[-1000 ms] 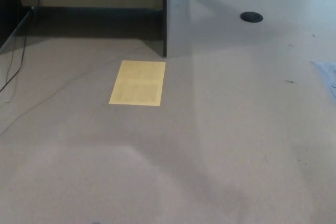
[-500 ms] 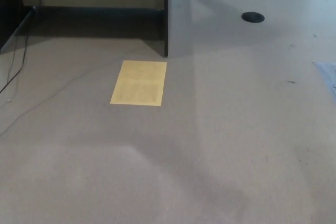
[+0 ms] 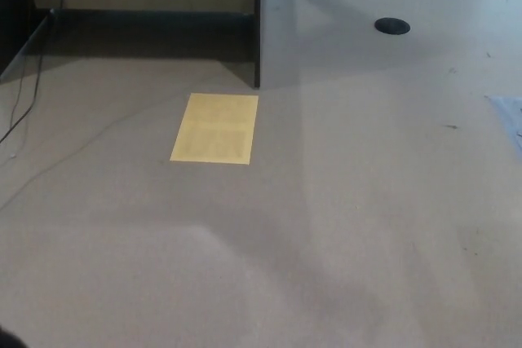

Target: A person is holding a plastic bag and the robot extends its left hand to grab the bag by hooking its thumb into the holes at the top and brings its hand down by its side. Then it extends its arm again to hand the plastic bag back to the person.

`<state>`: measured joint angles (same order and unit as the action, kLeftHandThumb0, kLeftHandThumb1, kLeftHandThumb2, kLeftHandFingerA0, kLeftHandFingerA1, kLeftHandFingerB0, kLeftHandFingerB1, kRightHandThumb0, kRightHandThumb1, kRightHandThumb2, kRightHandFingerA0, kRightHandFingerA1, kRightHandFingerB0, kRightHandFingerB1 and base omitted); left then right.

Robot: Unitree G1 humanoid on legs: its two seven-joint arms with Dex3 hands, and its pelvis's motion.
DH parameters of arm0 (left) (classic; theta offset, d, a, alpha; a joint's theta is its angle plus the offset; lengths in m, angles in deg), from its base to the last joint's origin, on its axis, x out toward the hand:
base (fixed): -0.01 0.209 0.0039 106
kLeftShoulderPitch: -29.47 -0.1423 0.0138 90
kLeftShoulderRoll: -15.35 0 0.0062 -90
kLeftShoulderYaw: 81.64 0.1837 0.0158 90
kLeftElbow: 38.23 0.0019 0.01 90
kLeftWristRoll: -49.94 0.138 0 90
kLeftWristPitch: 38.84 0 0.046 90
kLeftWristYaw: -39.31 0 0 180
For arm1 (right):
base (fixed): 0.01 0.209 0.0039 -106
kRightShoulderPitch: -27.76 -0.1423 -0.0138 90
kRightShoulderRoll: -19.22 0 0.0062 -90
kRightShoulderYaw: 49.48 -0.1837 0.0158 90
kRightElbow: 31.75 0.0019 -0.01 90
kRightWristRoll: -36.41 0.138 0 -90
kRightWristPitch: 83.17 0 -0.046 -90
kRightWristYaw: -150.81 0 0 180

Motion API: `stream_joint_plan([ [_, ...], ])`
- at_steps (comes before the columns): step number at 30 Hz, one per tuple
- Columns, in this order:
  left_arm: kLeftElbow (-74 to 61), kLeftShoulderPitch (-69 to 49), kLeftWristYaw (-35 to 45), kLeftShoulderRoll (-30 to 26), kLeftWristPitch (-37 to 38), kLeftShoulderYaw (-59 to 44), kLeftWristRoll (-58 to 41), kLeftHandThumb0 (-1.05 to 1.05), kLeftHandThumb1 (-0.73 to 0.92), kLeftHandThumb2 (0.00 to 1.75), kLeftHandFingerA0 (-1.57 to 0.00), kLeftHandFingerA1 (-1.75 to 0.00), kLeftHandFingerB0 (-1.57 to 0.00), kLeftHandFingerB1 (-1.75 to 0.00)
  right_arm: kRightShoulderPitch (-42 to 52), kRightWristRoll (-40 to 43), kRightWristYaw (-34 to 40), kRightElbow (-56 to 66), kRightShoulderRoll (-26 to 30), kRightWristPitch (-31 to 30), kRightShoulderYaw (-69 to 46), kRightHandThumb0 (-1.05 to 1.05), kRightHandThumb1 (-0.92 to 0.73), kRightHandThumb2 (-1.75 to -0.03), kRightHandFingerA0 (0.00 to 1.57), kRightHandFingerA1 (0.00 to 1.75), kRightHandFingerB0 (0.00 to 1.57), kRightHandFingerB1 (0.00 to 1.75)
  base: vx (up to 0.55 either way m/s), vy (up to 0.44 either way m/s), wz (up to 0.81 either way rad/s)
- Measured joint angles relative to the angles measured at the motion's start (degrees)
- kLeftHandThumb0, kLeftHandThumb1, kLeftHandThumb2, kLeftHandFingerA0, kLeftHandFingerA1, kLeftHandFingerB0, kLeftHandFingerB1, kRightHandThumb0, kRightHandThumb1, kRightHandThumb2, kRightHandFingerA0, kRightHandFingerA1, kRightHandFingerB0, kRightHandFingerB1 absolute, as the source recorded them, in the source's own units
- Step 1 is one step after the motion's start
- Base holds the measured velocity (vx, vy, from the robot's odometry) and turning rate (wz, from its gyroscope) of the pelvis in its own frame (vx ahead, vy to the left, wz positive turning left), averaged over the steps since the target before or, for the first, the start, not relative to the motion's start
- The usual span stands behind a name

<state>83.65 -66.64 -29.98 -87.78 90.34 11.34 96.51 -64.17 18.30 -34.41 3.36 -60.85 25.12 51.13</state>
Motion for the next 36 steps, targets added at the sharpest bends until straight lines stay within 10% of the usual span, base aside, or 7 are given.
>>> stream_joint_plan([
  [8, -18.2, 3.1, 7.0, -0.2, -1.1, -4.6, -2.9, 0.07, 0.56, 0.98, -0.99, -1.69, -0.84, -1.32, 0.1, 0.0, 0.0, -0.3, 0.0, 0.0, 0.0, -0.36, -0.73, -0.61, 0.72, 0.47, 0.57, 0.41, 0.00, 0.000, 0.00],
  [9, -20.1, 4.1, 7.8, -0.1, -1.4, -4.9, -3.1, 0.07, 0.50, 1.09, -1.30, -1.41, -0.93, -1.13, 0.1, 0.0, 0.0, -0.4, 0.0, 0.0, -0.1, -0.37, -0.73, -0.61, 0.72, 0.48, 0.58, 0.41, 0.00, 0.000, 0.00],
  [14, -28.6, 13.4, 13.6, 0.8, -4.2, -5.2, -4.6, -0.03, 0.59, 1.01, -0.95, -1.73, -0.81, -1.24, 0.1, 0.1, 0.0, -0.6, 0.0, 0.0, -0.1, -0.39, -0.73, -0.61, 0.71, 0.48, 0.56, 0.40, 0.00, 0.000, 0.00],
  [17, -31.5, 20.1, 17.0, 2.2, -6.3, -4.7, -5.0, -0.27, 0.53, 0.95, -1.20, -1.33, -0.85, -1.05, 0.5, 0.1, 0.0, -0.6, 0.0, 0.1, -0.2, -0.38, -0.73, -0.61, 0.72, 0.48, 0.57, 0.41, 0.00, 0.000, 0.00],
  [18, -31.8, 22.0, 17.9, 2.6, -6.8, -4.4, -5.1, -0.16, 0.68, 0.70, -0.88, -1.69, -0.77, -1.27, 0.6, 0.0, 0.0, -0.6, 0.0, 0.1, -0.2, -0.38, -0.73, -0.61, 0.74, 0.49, 0.57, 0.41, 0.00, 0.000, 0.00],
  [21, -31.5, 29.0, 20.5, 4.4, -8.5, -3.4, -5.2, -0.04, 0.59, 0.92, -0.80, -1.66, -0.72, -1.31, 0.6, 0.1, 0.0, -0.6, 0.0, 0.2, -0.2, -0.38, -0.73, -0.61, 0.72, 0.48, 0.57, 0.41, 0.00, 0.000, 0.00],
  [36, -19.4, 62.0, 30.9, 12.6, -15.8, 2.4, -5.1, -0.14, 0.75, 0.73, -0.89, -1.75, -0.68, -1.36, 0.7, 0.2, 0.0, 0.4, 0.0, 0.1, -0.7, -0.39, -0.74, -0.61, 0.70, 0.47, 0.56, 0.40, 0.00, 0.000, 0.00],
])
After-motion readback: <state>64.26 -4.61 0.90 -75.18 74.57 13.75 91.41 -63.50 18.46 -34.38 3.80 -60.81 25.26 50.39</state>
